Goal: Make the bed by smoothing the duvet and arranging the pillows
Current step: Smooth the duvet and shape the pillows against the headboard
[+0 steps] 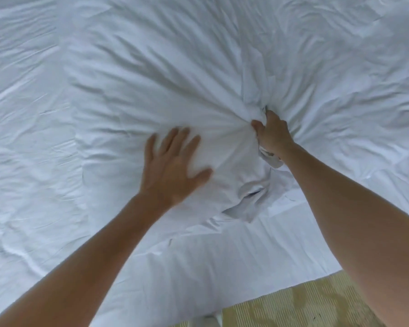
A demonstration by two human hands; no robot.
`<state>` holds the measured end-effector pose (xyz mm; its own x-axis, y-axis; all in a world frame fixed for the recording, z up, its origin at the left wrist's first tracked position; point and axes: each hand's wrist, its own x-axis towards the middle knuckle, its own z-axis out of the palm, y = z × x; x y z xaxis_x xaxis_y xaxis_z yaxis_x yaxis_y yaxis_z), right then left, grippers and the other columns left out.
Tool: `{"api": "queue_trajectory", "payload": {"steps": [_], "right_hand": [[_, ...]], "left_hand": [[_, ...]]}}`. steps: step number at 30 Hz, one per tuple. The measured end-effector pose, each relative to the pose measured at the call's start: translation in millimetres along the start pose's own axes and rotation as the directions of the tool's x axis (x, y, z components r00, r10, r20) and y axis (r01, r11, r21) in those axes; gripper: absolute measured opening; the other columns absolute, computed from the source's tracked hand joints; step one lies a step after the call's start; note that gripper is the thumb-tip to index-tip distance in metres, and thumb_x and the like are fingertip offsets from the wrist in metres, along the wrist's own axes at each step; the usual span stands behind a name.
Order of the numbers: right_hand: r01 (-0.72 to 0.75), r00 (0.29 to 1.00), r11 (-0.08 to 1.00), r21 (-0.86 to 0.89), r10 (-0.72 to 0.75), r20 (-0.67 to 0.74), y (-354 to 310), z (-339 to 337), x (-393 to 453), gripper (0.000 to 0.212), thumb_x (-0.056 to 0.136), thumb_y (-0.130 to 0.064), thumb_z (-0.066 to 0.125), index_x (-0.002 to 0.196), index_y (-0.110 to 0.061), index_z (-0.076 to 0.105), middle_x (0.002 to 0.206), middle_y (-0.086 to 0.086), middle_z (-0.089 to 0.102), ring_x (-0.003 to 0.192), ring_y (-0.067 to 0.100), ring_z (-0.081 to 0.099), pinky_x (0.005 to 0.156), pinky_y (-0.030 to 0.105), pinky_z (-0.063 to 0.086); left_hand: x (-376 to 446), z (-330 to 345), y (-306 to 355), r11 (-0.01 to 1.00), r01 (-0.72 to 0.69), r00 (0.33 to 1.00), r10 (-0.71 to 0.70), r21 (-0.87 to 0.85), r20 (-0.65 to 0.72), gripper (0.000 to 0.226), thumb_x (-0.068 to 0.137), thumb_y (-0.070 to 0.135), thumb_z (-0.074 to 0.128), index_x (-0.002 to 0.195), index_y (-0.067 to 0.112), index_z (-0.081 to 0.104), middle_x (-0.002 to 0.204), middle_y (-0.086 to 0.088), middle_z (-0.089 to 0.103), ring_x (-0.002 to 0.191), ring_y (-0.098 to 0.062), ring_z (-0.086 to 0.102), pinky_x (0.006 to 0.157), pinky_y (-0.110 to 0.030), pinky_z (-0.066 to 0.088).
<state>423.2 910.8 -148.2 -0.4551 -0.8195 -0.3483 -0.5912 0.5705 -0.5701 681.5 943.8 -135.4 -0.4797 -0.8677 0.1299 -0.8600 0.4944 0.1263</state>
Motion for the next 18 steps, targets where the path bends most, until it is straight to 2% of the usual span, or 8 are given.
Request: {"api": "queue_trajectory", "payload": {"steps": [2,4,6,8,10,12,15,18], "right_hand": [[-0.005,1.0,1.0,-0.018,0.004,-0.025,-6,12,-8,0.043,0.103,-0.034,0.047,0.139,-0.01,0.041,0.13,0.023,0.056,0.123,0.042,0.053,0.097,0.045,0.042],[0.021,0.997,0.991,-0.129,-0.031,-0.074,-15,30,-18,0.044,0.103,-0.029,0.048,0.142,-0.013,0.036,0.13,0.018,0.056,0.123,0.039,0.053,0.094,0.046,0.043],[0.056,0.989,0.934,-0.354,-0.099,-0.106,-23,45,-27,0.067,0.099,-0.018,0.052,0.155,-0.012,0.016,0.148,0.015,0.039,0.136,0.037,0.04,0.102,0.05,0.04],[0.131,0.977,0.797,-0.59,-0.204,-0.058,-39,49,-38,0.084,0.096,-0.013,0.051,0.157,-0.008,-0.005,0.164,0.013,0.009,0.15,0.037,0.013,0.114,0.058,0.026],[0.287,0.934,0.636,-0.716,-0.351,0.063,-66,48,-56,0.089,0.094,-0.016,0.049,0.156,-0.008,-0.014,0.166,0.012,-0.011,0.153,0.033,-0.009,0.12,0.061,0.009],[0.439,0.881,0.525,-0.729,-0.409,0.237,-89,53,-72,0.094,0.093,-0.022,0.051,0.156,-0.014,-0.017,0.164,0.015,-0.017,0.152,0.034,-0.014,0.119,0.063,0.002],[0.43,0.859,0.586,-0.687,-0.032,0.51,-86,62,-71,0.122,0.083,-0.046,0.074,0.154,-0.031,-0.023,0.163,0.007,-0.025,0.149,0.047,-0.011,0.111,0.075,0.013],[0.41,0.838,0.502,-0.761,0.121,0.532,-58,52,-48,0.137,0.072,-0.046,0.084,0.147,-0.044,-0.031,0.158,-0.009,-0.037,0.148,0.045,-0.017,0.105,0.076,0.022]], "left_hand": [[-11,3,-30,0.984,0.163,0.956,-0.177,0.078,0.232,0.094,0.074,0.089,0.028,0.154,0.042,0.014,0.165,0.004,0.005,0.152,-0.021,-0.003,0.114,-0.056,-0.014],[-10,13,-41,0.971,0.211,0.873,-0.237,0.11,0.426,0.1,0.07,0.094,0.02,0.152,0.045,-0.006,0.163,0.006,-0.018,0.149,-0.022,-0.024,0.113,-0.065,-0.014],[-5,23,-43,0.972,0.201,0.825,-0.235,0.121,0.513,0.102,0.07,0.094,0.019,0.152,0.043,-0.014,0.161,0.005,-0.026,0.146,-0.025,-0.03,0.112,-0.068,-0.01],[0,32,-45,0.974,0.187,0.806,-0.226,0.127,0.547,0.104,0.071,0.093,0.021,0.152,0.041,-0.016,0.16,0.004,-0.028,0.146,-0.027,-0.03,0.112,-0.069,-0.009],[3,34,-47,0.974,0.177,0.781,-0.228,0.145,0.581,0.104,0.071,0.093,0.023,0.152,0.04,-0.016,0.16,0.004,-0.028,0.146,-0.027,-0.029,0.112,-0.069,-0.008],[6,31,-49,0.977,0.158,0.744,-0.212,0.142,0.633,0.105,0.072,0.092,0.026,0.152,0.039,-0.018,0.16,0.005,-0.029,0.147,-0.026,-0.027,0.115,-0.065,-0.007],[17,11,-62,0.995,0.073,0.653,-0.102,0.072,0.751,0.107,0.079,0.08,0.044,0.154,0.032,-0.016,0.161,0.004,-0.027,0.149,-0.026,-0.021,0.12,-0.055,-0.003],[26,-17,-81,0.967,-0.163,0.548,-0.075,0.194,0.833,0.109,0.081,0.066,0.06,0.154,0.034,-0.015,0.161,0.01,-0.023,0.15,-0.026,-0.017,0.115,-0.066,-0.001]]}}
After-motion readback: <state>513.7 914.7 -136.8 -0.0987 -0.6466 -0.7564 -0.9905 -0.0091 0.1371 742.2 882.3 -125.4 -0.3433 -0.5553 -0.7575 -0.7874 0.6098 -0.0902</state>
